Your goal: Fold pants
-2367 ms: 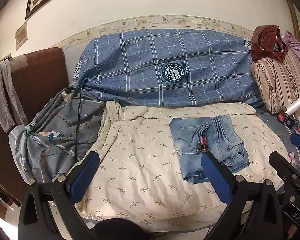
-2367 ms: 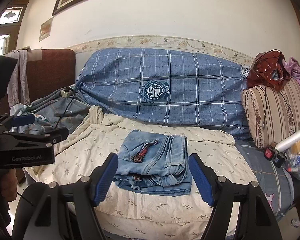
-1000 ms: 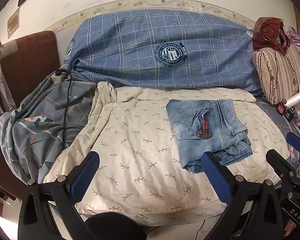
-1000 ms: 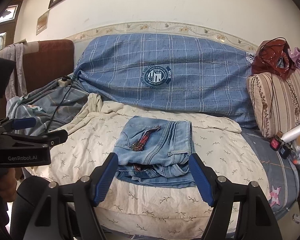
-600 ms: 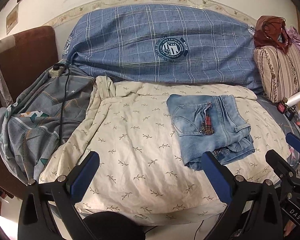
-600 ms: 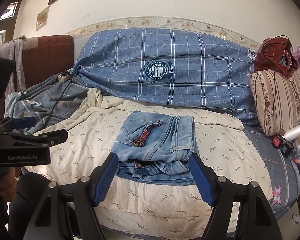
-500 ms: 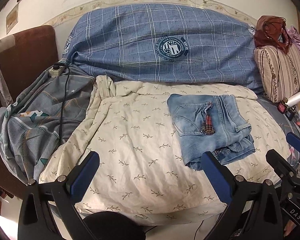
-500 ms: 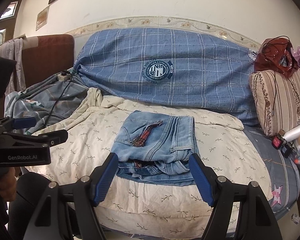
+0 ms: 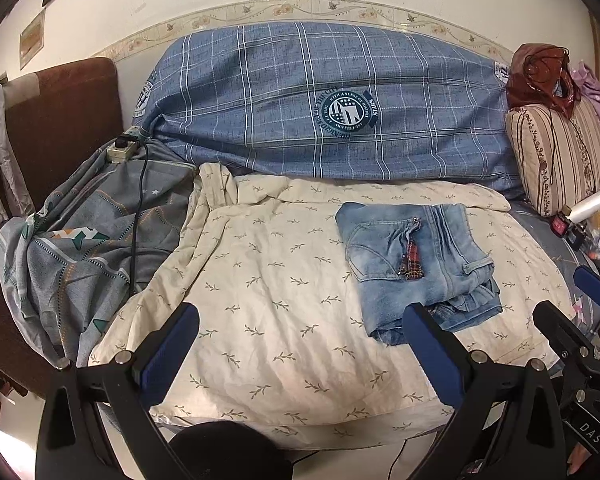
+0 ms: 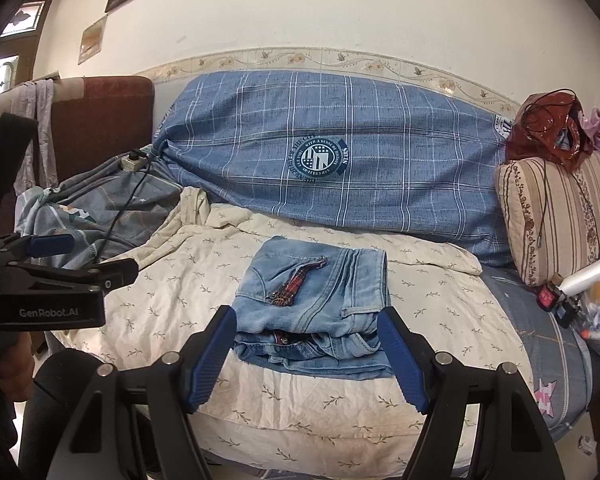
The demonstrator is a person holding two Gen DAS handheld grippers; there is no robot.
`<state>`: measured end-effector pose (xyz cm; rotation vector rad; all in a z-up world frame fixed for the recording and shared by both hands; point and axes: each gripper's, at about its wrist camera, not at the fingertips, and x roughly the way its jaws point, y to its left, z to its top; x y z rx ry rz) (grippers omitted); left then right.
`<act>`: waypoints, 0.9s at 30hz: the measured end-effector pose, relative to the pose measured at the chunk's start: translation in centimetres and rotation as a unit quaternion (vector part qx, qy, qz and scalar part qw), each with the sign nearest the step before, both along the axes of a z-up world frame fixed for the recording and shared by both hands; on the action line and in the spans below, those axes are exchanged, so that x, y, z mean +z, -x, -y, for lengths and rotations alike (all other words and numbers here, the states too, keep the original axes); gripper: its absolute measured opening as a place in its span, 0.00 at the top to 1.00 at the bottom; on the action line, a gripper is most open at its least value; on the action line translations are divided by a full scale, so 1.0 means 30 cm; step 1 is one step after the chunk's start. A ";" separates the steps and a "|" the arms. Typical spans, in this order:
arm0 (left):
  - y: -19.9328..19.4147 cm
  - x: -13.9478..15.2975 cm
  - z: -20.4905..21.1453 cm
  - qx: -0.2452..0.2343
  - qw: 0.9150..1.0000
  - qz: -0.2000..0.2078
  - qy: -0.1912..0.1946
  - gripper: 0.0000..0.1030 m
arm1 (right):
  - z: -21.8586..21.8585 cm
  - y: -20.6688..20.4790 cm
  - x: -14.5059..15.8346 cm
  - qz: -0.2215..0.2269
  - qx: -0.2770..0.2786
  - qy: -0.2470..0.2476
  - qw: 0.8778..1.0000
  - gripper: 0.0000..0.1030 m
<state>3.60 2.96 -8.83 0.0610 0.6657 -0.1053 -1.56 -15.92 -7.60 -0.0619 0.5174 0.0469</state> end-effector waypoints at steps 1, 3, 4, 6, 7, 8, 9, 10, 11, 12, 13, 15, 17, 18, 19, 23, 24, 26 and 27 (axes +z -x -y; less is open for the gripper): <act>0.005 0.004 -0.002 0.000 1.000 0.001 0.001 0.02 | -0.001 0.005 0.004 0.001 0.000 0.000 1.000 0.26; 0.013 0.010 -0.005 0.000 1.000 0.004 0.002 0.02 | -0.005 0.012 0.011 0.004 0.000 0.002 1.000 0.26; 0.016 0.014 -0.006 0.000 1.000 0.005 0.002 0.02 | -0.007 0.016 0.013 0.005 0.000 0.003 1.000 0.26; 0.021 0.020 -0.009 0.001 1.000 0.007 0.003 0.02 | -0.009 0.023 0.018 0.007 0.001 0.004 1.000 0.26; 0.024 0.021 -0.010 0.001 1.000 0.008 0.003 0.02 | -0.010 0.025 0.021 0.008 0.001 0.004 1.000 0.26; 0.027 0.024 -0.012 0.001 1.000 0.008 0.004 0.02 | -0.012 0.028 0.023 0.009 0.001 0.005 1.000 0.26; 0.030 0.025 -0.013 0.001 1.000 0.009 0.005 0.02 | -0.014 0.031 0.025 0.010 0.001 0.006 1.000 0.26; 0.032 0.027 -0.015 0.001 1.000 0.009 0.006 0.02 | -0.016 0.033 0.026 0.011 0.001 0.006 1.000 0.26; 0.034 0.029 -0.016 0.001 1.000 0.008 0.007 0.02 | -0.017 0.034 0.027 0.011 0.002 0.007 1.000 0.26; 0.035 0.031 -0.017 0.001 1.000 0.008 0.008 0.02 | -0.019 0.035 0.029 0.011 0.002 0.008 1.000 0.26; 0.036 0.032 -0.018 0.000 1.000 0.008 0.009 0.02 | -0.020 0.036 0.029 0.011 0.002 0.009 1.000 0.26; 0.040 0.036 -0.020 -0.001 1.000 0.010 0.010 0.02 | -0.020 0.037 0.031 0.012 0.002 0.010 1.000 0.26; 0.042 0.038 -0.024 -0.001 1.000 0.012 0.011 0.02 | -0.021 0.038 0.033 0.013 0.002 0.010 1.000 0.26; 0.043 0.039 -0.026 -0.002 1.000 0.012 0.011 0.02 | -0.022 0.037 0.033 0.014 0.002 0.010 1.000 0.26; 0.043 0.040 -0.028 -0.002 1.000 0.013 0.012 0.02 | -0.023 0.037 0.035 0.015 0.001 0.010 1.000 0.26; 0.040 0.040 -0.036 -0.002 1.000 0.014 0.017 0.02 | -0.028 0.032 0.034 0.016 0.003 0.013 1.000 0.26; 0.041 0.041 -0.038 -0.002 1.000 0.014 0.018 0.02 | -0.030 0.029 0.032 0.015 0.003 0.014 1.000 0.26; 0.038 0.041 -0.043 -0.002 1.000 0.015 0.020 0.02 | -0.033 0.024 0.028 0.012 0.003 0.014 1.000 0.26; 0.037 0.040 -0.045 -0.001 1.000 0.015 0.020 0.02 | -0.034 0.020 0.026 0.010 0.004 0.014 1.000 0.26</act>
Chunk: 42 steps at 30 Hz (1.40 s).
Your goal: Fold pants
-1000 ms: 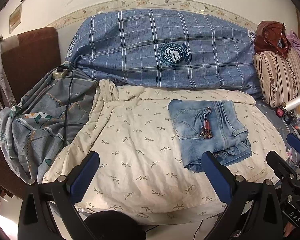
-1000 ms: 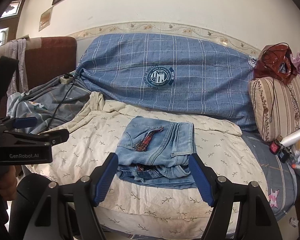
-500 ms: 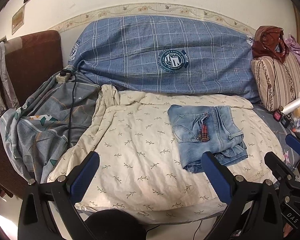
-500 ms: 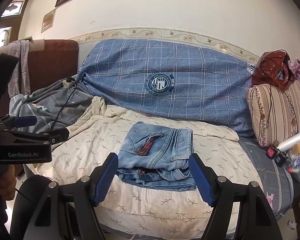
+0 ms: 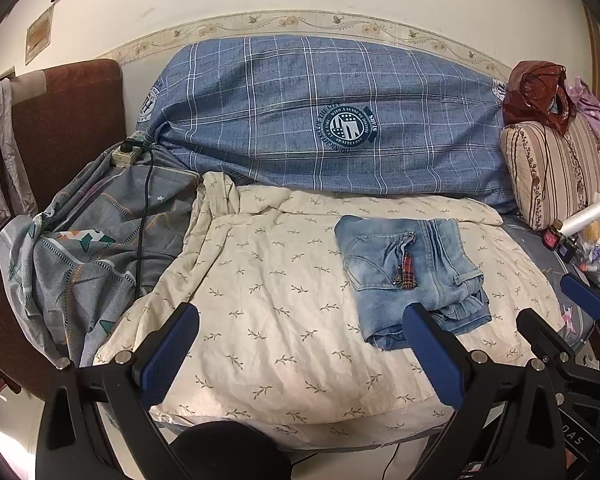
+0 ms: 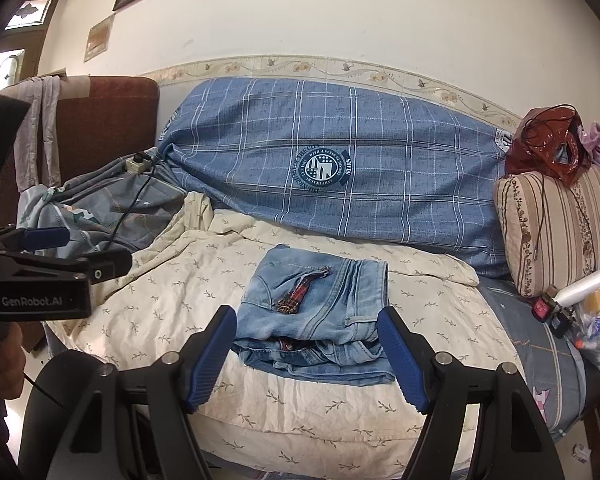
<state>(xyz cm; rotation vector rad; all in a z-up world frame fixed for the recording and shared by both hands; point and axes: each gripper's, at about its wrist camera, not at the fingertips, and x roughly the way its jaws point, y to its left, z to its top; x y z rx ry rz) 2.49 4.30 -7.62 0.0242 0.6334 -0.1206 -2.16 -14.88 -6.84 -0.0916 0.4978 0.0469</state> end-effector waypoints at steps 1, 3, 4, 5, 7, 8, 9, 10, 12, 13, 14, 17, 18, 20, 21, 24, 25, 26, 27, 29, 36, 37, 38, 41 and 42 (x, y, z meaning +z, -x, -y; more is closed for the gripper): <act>-0.002 0.000 -0.002 0.000 1.000 0.000 0.001 0.02 | -0.001 -0.003 -0.001 -0.001 0.001 0.000 1.000 0.26; -0.007 0.000 -0.003 -0.001 1.000 -0.001 0.003 0.02 | -0.005 -0.011 -0.001 -0.001 0.001 0.002 1.000 0.26; -0.010 0.001 -0.004 -0.001 1.000 -0.002 0.003 0.02 | -0.008 -0.014 0.000 0.000 0.001 0.003 1.000 0.26; -0.014 0.002 -0.006 -0.001 1.000 -0.002 0.004 0.02 | -0.010 -0.019 0.002 0.001 0.002 0.005 1.000 0.26; -0.021 0.005 -0.008 -0.001 1.000 -0.002 0.006 0.02 | -0.015 -0.029 0.006 0.002 0.004 0.008 1.000 0.26; -0.026 0.007 -0.012 -0.001 1.000 -0.001 0.007 0.02 | -0.018 -0.036 0.009 0.003 0.005 0.011 1.000 0.26; -0.032 0.008 -0.015 0.000 1.000 -0.001 0.007 0.02 | -0.021 -0.042 0.012 0.004 0.005 0.013 1.000 0.26; -0.038 0.010 -0.019 0.001 1.000 -0.001 0.008 0.02 | -0.024 -0.048 0.016 0.006 0.006 0.014 1.000 0.26; -0.051 0.010 -0.029 0.004 1.000 -0.001 0.009 0.02 | -0.031 -0.060 0.027 0.010 0.008 0.021 1.000 0.26; -0.058 0.009 -0.034 0.006 1.000 -0.001 0.010 0.02 | -0.034 -0.064 0.032 0.015 0.009 0.023 1.000 0.26; -0.063 0.008 -0.037 0.007 1.000 -0.002 0.011 0.02 | -0.035 -0.069 0.035 0.019 0.009 0.025 0.999 0.26; -0.085 -0.004 -0.048 0.013 1.000 -0.005 0.011 0.02 | -0.032 -0.087 0.032 0.018 0.009 0.025 0.999 0.26; -0.090 -0.008 -0.050 0.014 1.000 -0.006 0.011 0.02 | -0.032 -0.093 0.026 0.015 0.010 0.024 1.000 0.26; -0.105 -0.016 -0.053 0.016 1.000 -0.010 0.011 0.02 | -0.032 -0.109 0.011 0.007 0.011 0.024 1.000 0.26; -0.110 -0.019 -0.055 0.017 1.000 -0.011 0.011 0.02 | -0.034 -0.115 0.005 0.004 0.012 0.025 1.000 0.26; -0.119 -0.024 -0.058 0.018 1.000 -0.013 0.011 0.02 | -0.039 -0.121 -0.004 0.003 0.014 0.028 1.000 0.26; -0.119 -0.024 -0.058 0.019 1.000 -0.013 0.011 0.02 | -0.040 -0.122 -0.004 0.003 0.015 0.027 1.000 0.26; -0.119 -0.024 -0.059 0.019 1.000 -0.013 0.011 0.02 | -0.041 -0.121 -0.004 0.004 0.015 0.027 1.000 0.26; -0.118 -0.023 -0.059 0.019 1.000 -0.013 0.011 0.02 | -0.042 -0.121 -0.003 0.004 0.016 0.026 1.000 0.26; -0.112 -0.021 -0.058 0.020 1.000 -0.013 0.011 0.02 | -0.041 -0.118 -0.004 0.003 0.016 0.024 1.000 0.26; -0.075 0.005 -0.057 0.019 1.000 -0.004 0.013 0.02 | -0.047 -0.083 0.015 0.011 0.019 0.025 0.999 0.26; -0.066 0.012 -0.057 0.018 1.000 -0.002 0.012 0.02 | -0.045 -0.076 0.020 0.014 0.018 0.024 0.999 0.26; -0.059 0.017 -0.055 0.017 1.000 0.001 0.011 0.02 | -0.044 -0.068 0.024 0.016 0.018 0.023 0.999 0.26; -0.035 0.035 -0.049 0.012 1.000 0.010 0.010 0.02 | -0.039 -0.049 0.038 0.021 0.016 0.020 0.999 0.26; -0.027 0.041 -0.047 0.011 1.000 0.012 0.010 0.02 | -0.038 -0.042 0.042 0.022 0.015 0.020 0.999 0.26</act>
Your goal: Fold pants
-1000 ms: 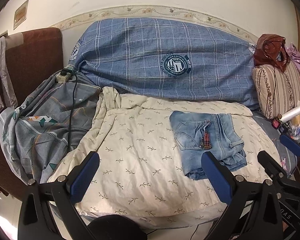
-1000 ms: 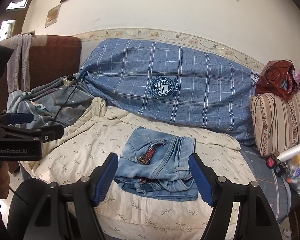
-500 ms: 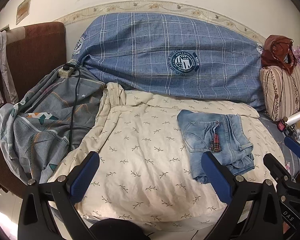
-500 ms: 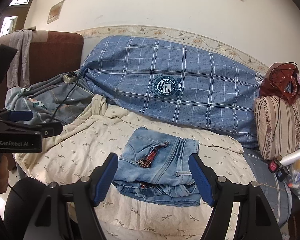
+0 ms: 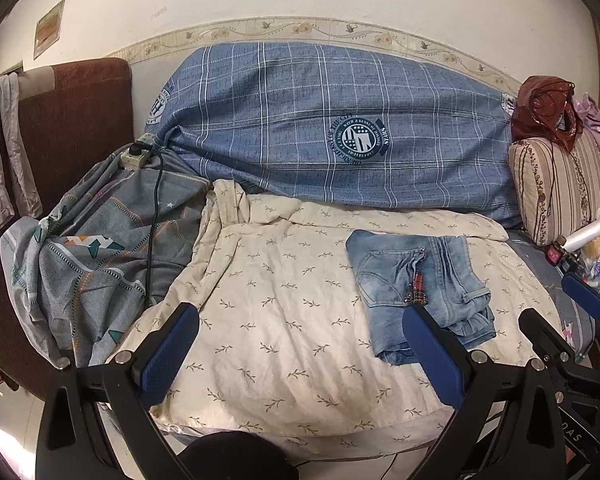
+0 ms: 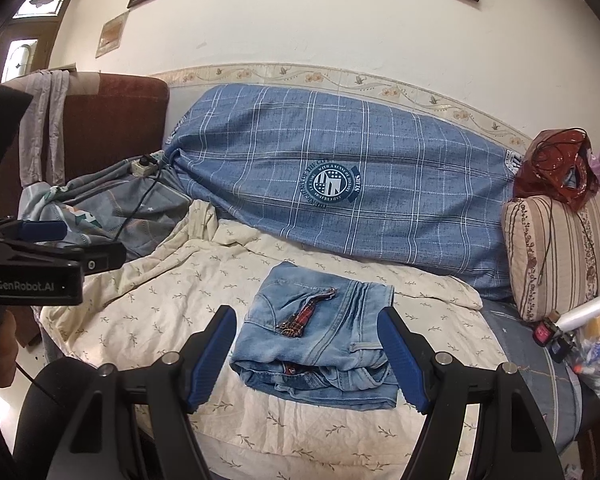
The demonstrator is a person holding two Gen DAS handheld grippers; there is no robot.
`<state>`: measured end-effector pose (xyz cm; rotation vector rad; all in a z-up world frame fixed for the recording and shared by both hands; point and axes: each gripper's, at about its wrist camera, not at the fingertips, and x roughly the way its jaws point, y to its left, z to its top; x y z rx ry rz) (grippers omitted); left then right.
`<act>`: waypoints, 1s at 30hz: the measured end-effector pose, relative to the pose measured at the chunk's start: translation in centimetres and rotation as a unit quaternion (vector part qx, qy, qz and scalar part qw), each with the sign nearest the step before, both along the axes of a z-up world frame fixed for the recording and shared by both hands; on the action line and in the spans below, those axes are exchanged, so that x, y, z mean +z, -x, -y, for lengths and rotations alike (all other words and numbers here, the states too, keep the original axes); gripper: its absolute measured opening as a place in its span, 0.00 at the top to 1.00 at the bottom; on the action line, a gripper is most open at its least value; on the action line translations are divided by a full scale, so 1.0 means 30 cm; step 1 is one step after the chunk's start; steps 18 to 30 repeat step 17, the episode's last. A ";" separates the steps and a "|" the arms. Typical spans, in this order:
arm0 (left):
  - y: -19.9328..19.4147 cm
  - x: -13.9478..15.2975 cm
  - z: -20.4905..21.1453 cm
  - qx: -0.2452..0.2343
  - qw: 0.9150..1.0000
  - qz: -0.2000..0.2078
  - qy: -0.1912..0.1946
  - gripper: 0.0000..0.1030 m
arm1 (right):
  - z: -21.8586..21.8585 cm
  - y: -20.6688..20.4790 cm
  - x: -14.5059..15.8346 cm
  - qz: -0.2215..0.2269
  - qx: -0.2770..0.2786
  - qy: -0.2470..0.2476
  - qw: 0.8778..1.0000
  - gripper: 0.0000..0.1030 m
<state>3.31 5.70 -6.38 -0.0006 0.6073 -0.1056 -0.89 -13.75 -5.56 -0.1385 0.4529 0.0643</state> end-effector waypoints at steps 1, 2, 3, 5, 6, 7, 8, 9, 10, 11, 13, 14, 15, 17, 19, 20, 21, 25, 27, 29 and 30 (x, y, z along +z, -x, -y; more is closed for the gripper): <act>0.007 0.006 0.002 -0.002 1.000 0.002 0.001 0.02 | 0.002 0.006 0.003 0.002 -0.001 0.000 1.000 0.26; 0.012 0.010 0.003 -0.003 1.000 0.003 0.002 0.02 | 0.003 0.012 0.008 0.003 -0.001 0.000 1.000 0.26; 0.017 0.014 0.003 -0.003 1.000 0.004 0.003 0.02 | 0.005 0.018 0.011 0.005 -0.002 0.000 1.000 0.26; 0.024 0.019 0.004 -0.003 1.000 0.007 0.003 0.02 | 0.009 0.025 0.018 0.008 -0.004 -0.001 1.000 0.26; 0.026 0.020 0.004 -0.002 1.000 0.007 0.003 0.02 | 0.011 0.027 0.019 0.008 -0.004 -0.002 1.000 0.26; 0.026 0.020 0.002 -0.001 1.000 0.008 0.004 0.02 | 0.012 0.027 0.020 0.008 -0.005 -0.003 1.000 0.26; 0.024 0.020 0.002 -0.002 1.000 0.007 0.006 0.02 | 0.013 0.026 0.019 0.007 -0.005 -0.003 1.000 0.26; 0.021 0.018 0.002 -0.005 1.000 0.005 0.009 0.02 | 0.014 0.023 0.017 0.007 -0.005 -0.002 1.000 0.26; 0.018 0.015 0.003 -0.009 1.000 0.002 0.012 0.02 | 0.013 0.022 0.014 0.006 -0.005 -0.002 1.000 0.26; 0.017 0.012 0.005 -0.011 1.000 0.002 0.014 0.02 | 0.013 0.018 0.010 0.004 -0.005 -0.001 1.000 0.26; 0.016 0.004 0.010 -0.013 1.000 0.012 0.016 0.02 | 0.012 0.010 -0.001 0.000 -0.004 -0.001 1.000 0.26; 0.013 0.000 0.015 -0.016 1.000 0.014 0.016 0.02 | 0.011 0.004 -0.007 -0.002 -0.003 -0.001 1.000 0.26; 0.006 -0.004 0.019 -0.018 1.000 0.013 0.014 0.02 | 0.012 -0.002 -0.014 -0.004 -0.002 0.000 1.000 0.26; -0.029 -0.024 0.023 -0.012 1.000 0.002 0.012 0.02 | 0.016 -0.015 -0.025 -0.005 -0.003 0.006 1.000 0.26; -0.029 -0.024 0.023 -0.012 1.000 0.002 0.012 0.02 | 0.016 -0.015 -0.025 -0.005 -0.003 0.006 1.000 0.26; -0.029 -0.024 0.023 -0.012 1.000 0.002 0.012 0.02 | 0.016 -0.015 -0.025 -0.005 -0.003 0.006 1.000 0.26; -0.029 -0.024 0.023 -0.012 1.000 0.002 0.012 0.02 | 0.016 -0.015 -0.025 -0.005 -0.003 0.006 1.000 0.26; -0.029 -0.024 0.023 -0.012 1.000 0.002 0.012 0.02 | 0.016 -0.015 -0.025 -0.005 -0.003 0.006 1.000 0.26; -0.029 -0.024 0.023 -0.012 1.000 0.002 0.012 0.02 | 0.016 -0.015 -0.025 -0.005 -0.003 0.006 1.000 0.26; -0.029 -0.024 0.023 -0.012 1.000 0.002 0.012 0.02 | 0.016 -0.015 -0.025 -0.005 -0.003 0.006 1.000 0.26; -0.029 -0.024 0.023 -0.012 1.000 0.002 0.012 0.02 | 0.016 -0.015 -0.025 -0.005 -0.003 0.006 1.000 0.26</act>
